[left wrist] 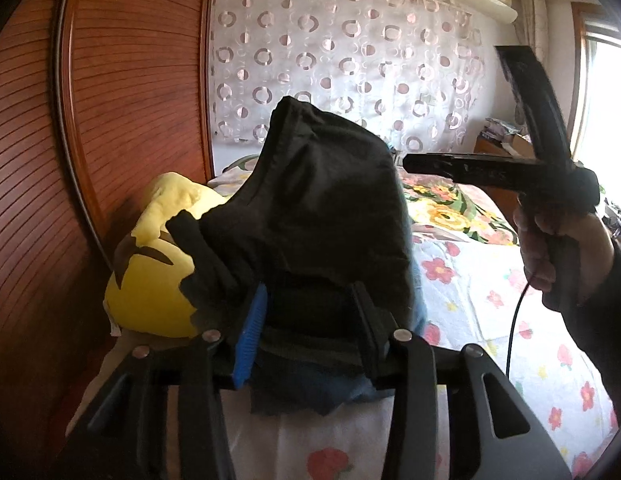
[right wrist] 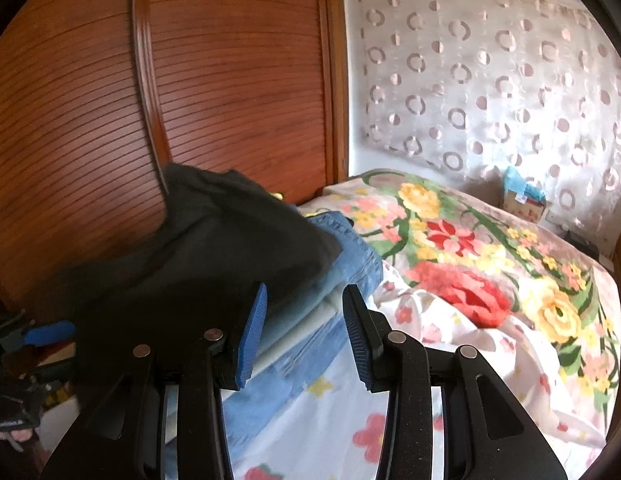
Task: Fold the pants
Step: 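Lower the held black pants onto the folded blue jeans stack with both tools, then open both tools and pull them back from the stacked pants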
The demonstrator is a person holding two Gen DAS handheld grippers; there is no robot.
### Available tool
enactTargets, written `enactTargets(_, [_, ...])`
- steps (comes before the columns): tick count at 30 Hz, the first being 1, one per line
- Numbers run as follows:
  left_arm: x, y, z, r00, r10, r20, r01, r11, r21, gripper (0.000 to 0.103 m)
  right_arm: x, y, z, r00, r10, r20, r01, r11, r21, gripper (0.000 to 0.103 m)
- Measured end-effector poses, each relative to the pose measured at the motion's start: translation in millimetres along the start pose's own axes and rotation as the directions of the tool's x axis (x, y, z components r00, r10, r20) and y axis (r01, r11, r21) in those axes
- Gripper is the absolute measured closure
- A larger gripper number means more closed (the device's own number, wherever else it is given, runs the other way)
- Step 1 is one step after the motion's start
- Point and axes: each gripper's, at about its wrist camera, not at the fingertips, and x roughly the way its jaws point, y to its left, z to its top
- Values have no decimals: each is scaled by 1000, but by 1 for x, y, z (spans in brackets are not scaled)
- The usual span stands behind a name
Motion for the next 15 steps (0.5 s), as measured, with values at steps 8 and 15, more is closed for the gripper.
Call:
enactTargets(8, [-31,-9,-6,1000,-3,17,2,1000,20,51,-51,24,-20,999,-2,44,2,1000,0,40])
enactTargets(15, [-54,-15,-12,1000,-2,29,2,1000,30,48,-86,40,-33,996,-24,86,25,1000,-14,18])
